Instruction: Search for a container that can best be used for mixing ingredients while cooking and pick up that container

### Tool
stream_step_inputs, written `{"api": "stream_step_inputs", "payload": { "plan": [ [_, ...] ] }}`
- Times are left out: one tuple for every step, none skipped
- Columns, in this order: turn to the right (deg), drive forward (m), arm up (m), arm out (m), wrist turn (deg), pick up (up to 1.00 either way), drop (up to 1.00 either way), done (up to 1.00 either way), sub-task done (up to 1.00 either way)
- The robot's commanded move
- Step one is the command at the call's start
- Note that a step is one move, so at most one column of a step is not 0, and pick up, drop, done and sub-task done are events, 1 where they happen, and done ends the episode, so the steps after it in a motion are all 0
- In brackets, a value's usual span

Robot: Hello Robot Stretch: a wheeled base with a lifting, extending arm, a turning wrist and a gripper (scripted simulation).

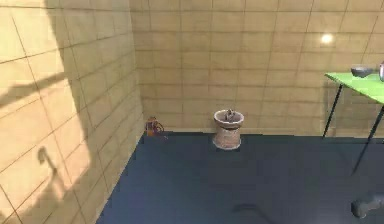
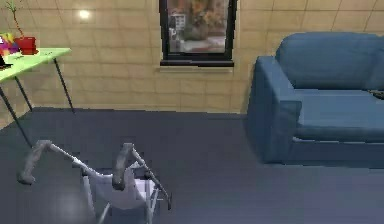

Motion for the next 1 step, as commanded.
{"api": "stream_step_inputs", "payload": {
  "plan": [
    [0.0,0.65,0.0,0.0,0.0,0.0,0.0,0.0,0.0]
  ]
}}
